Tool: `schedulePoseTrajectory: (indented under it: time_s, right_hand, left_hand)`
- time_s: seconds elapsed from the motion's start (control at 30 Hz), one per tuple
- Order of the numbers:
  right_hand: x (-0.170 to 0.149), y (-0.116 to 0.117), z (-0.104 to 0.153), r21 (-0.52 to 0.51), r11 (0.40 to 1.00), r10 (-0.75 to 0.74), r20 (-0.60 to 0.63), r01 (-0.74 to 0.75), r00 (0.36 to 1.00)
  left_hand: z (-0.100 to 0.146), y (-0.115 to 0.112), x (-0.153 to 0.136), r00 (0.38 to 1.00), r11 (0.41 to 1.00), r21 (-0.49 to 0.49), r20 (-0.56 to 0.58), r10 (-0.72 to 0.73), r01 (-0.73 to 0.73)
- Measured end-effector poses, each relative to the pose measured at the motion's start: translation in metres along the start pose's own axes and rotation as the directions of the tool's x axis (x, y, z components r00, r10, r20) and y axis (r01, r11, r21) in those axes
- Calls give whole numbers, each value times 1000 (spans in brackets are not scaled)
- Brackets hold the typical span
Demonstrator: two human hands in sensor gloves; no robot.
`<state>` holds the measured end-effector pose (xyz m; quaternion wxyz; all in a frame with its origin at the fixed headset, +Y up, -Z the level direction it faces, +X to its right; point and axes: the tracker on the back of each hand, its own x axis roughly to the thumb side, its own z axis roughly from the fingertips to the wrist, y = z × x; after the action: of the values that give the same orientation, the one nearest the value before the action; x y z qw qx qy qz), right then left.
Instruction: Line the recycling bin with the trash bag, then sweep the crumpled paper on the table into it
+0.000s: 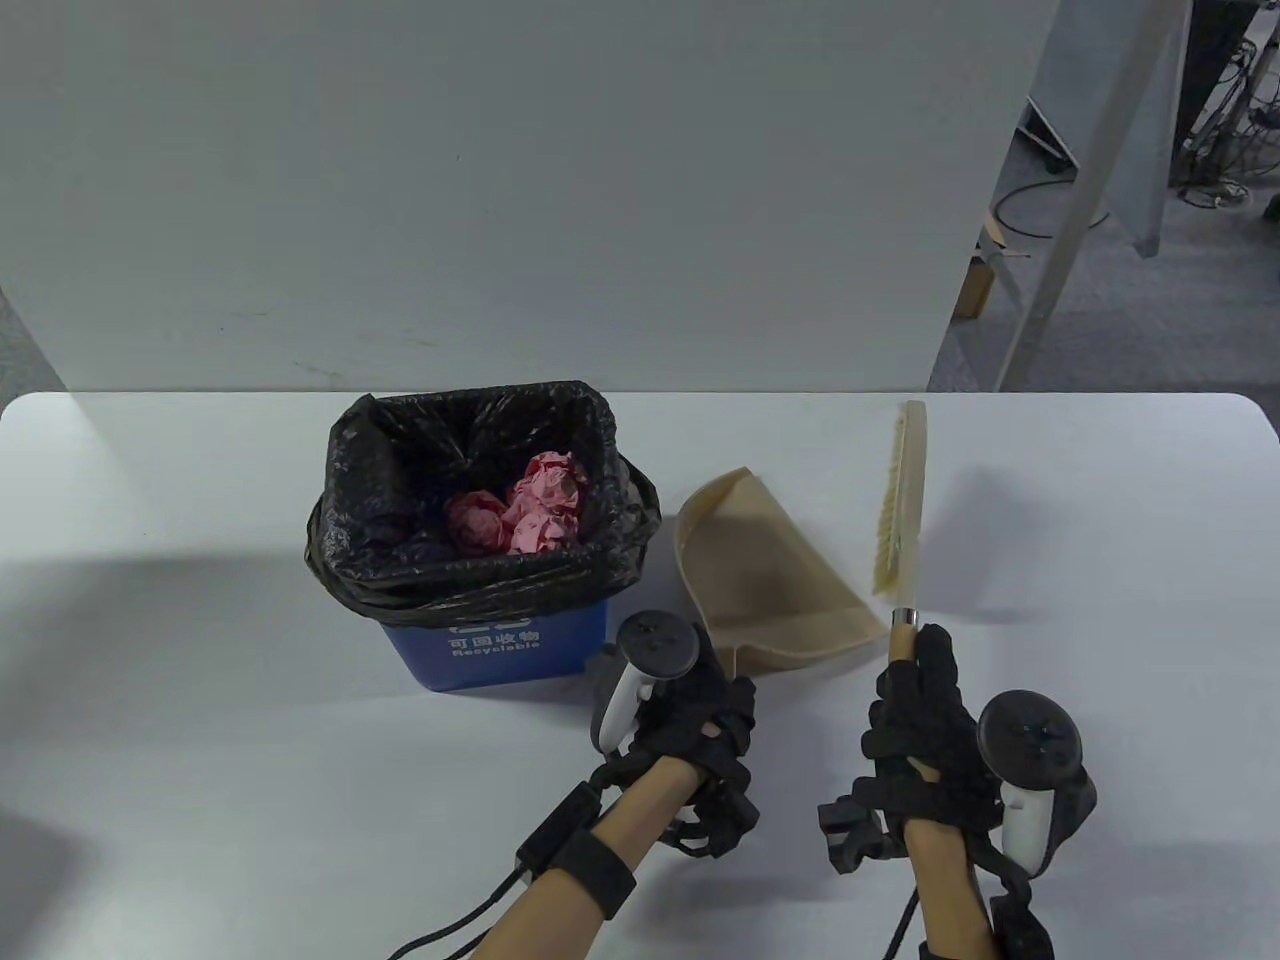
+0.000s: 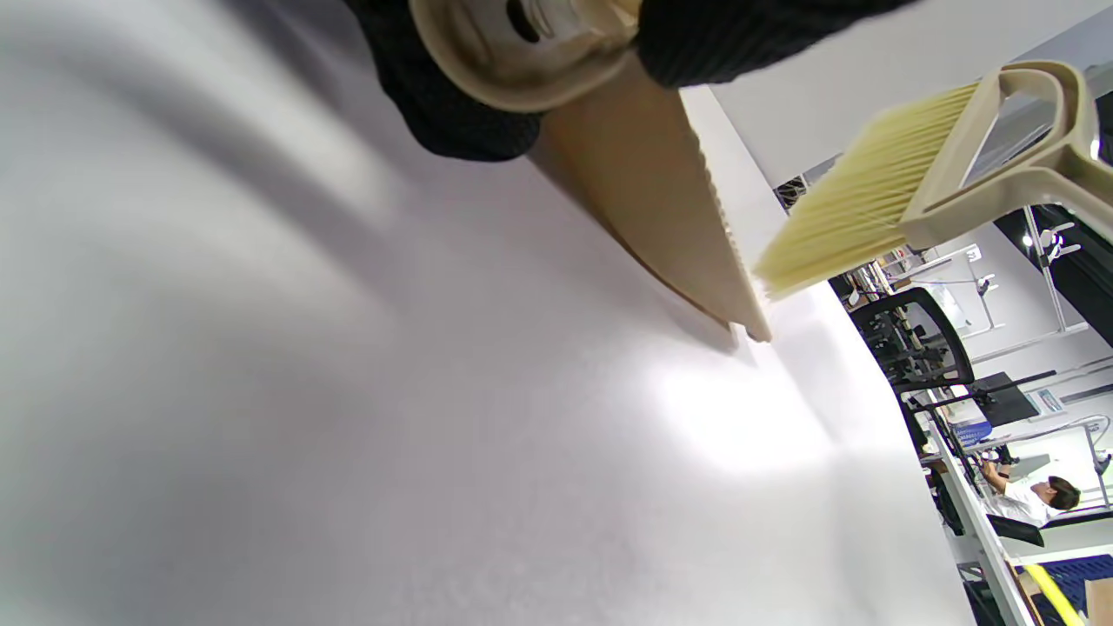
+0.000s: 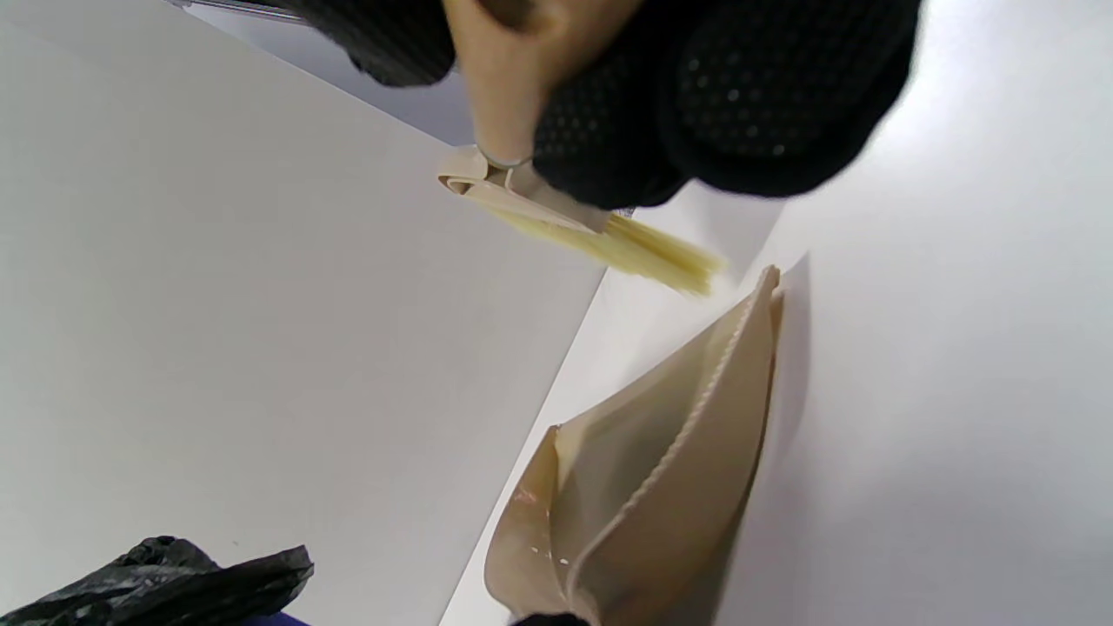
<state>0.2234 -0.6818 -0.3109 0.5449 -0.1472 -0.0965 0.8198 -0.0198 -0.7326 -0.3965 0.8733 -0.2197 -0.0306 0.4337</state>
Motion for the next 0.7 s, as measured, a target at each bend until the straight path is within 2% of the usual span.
schedulePoseTrajectory:
  time_s: [0.17,0.33,0.43,0.5,0.57,0.63,0.7]
  right_hand:
    - [0,1,0,5,1000,4,1,-4,1000]
    - [0,1,0,6,1000,5,-4,-5,1000]
    - [0,1,0,6,1000,5,-7,-5,1000]
    - [0,2,1,4,1000,18,-4,-18,1000]
    - [0,3,1,3,999,34,1,-34,999]
    - [2,5,2,1,997,73,14,-73,997]
    - [4,10,3,-4,988,152,40,-152,988]
  left_hand:
    - [0,-1,1,999,998,-50,22,35,-34]
    - [1,-2,1,974,954,-201,9,228,-222]
    - [4,-1,1,963,939,-224,4,268,-260]
    - [10,2,2,971,955,-190,25,236,-227]
    - [16,7,5,987,978,-164,69,142,-129]
    - [23,12,10,989,989,-144,144,-11,32]
    - [34,18,13,963,972,-137,215,-160,192]
